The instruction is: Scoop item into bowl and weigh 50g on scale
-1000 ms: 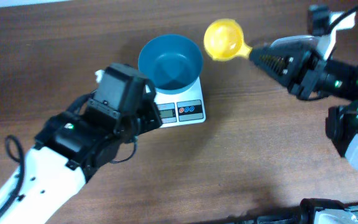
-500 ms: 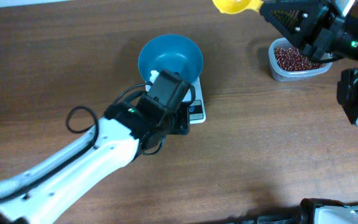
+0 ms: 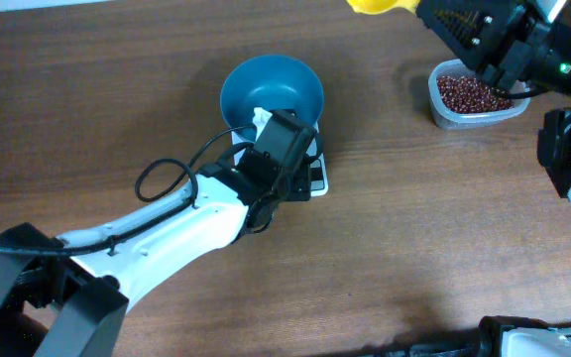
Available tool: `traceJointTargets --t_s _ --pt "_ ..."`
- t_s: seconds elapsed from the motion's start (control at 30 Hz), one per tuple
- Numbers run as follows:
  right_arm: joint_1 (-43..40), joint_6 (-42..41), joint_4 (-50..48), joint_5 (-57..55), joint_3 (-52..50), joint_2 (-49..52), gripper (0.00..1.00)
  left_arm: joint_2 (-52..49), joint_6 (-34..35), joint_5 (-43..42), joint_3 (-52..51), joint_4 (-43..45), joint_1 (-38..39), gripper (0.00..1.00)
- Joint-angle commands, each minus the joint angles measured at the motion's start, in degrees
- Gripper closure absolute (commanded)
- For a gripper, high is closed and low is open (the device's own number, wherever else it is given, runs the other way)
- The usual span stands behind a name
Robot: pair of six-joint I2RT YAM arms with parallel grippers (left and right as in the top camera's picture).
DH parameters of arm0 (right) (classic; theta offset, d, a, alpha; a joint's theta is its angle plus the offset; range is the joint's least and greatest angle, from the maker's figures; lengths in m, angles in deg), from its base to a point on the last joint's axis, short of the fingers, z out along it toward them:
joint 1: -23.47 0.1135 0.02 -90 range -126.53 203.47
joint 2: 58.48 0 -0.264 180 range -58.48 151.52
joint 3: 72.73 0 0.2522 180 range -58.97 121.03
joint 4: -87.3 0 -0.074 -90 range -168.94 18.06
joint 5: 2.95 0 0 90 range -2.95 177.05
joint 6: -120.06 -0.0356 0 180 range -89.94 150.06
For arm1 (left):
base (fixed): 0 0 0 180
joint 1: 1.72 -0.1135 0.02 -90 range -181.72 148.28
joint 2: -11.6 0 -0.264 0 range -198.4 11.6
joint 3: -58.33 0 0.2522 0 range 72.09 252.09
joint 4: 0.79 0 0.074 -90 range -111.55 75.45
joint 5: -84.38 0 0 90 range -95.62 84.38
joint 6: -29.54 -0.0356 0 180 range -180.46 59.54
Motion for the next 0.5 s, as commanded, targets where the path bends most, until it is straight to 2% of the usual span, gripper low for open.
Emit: traceJointTargets --t_s 0.0,0.47 --pt "-0.33 0.81 -0.24 -0.74 1.14 0.09 0.96 -1.53 -0.96 0.87 0.35 0.94 0.11 1.00" --pt "-0.33 0.83 -0.24 -0.72 1.14 0.09 0.96 -5.31 -0.94 0.87 0.35 3.34 0.09 1.00"
